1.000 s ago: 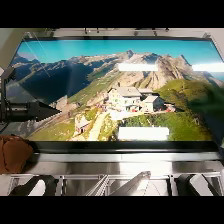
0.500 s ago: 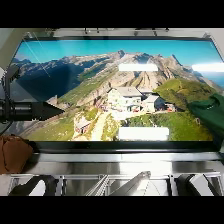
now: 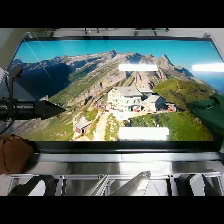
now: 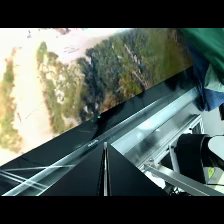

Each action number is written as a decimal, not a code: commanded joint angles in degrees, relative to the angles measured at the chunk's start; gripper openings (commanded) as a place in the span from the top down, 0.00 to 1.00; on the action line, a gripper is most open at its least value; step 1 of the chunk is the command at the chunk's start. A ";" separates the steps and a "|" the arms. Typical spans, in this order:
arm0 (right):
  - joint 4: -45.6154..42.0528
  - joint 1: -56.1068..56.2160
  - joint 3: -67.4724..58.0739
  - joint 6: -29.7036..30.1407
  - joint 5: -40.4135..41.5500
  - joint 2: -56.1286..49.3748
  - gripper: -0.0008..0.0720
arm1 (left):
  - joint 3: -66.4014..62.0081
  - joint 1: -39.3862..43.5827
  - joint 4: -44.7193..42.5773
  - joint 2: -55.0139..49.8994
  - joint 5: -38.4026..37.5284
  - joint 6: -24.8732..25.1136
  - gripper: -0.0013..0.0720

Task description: Fold the shirts.

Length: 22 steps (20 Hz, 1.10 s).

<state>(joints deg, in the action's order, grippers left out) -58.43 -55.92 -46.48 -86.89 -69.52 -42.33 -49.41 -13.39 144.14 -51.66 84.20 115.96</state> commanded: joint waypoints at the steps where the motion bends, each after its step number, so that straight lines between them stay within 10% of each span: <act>1: 18.01 12.02 0.04 8.70 0.33 3.08 0.95 | -0.70 0.04 0.07 -2.54 -3.06 0.00 0.95; 12: 19.43 61.11 15.17 19.45 23.10 10.82 0.95 | 17.92 11.87 -0.61 20.06 -14.97 1.73 0.95; 22: 20.20 63.19 18.16 19.45 25.59 11.23 0.95 | 23.19 14.67 -0.55 28.39 -18.18 -2.97 0.95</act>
<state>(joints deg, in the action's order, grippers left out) -38.41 6.81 -28.64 -67.61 -44.60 -31.18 -26.74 0.99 143.57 -24.32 66.74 113.56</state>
